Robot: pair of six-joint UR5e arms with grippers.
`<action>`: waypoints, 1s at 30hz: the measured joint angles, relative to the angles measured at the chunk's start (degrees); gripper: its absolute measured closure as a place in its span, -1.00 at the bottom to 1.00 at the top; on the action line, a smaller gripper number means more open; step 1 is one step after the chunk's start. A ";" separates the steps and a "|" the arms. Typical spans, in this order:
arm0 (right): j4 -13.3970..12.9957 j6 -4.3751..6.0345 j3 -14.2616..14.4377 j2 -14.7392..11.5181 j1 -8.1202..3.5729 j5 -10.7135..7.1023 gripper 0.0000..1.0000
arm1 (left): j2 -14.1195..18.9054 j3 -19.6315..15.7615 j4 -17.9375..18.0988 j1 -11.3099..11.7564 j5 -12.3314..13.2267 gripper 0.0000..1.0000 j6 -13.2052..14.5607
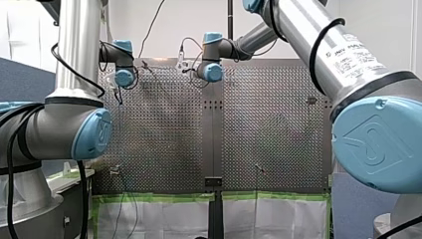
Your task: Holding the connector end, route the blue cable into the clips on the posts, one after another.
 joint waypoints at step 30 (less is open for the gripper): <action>0.79 0.09 -0.63 0.99 -1.31 -0.87 1.00 | -1.51 2.66 -8.48 -0.11 -1.29 1.00 3.24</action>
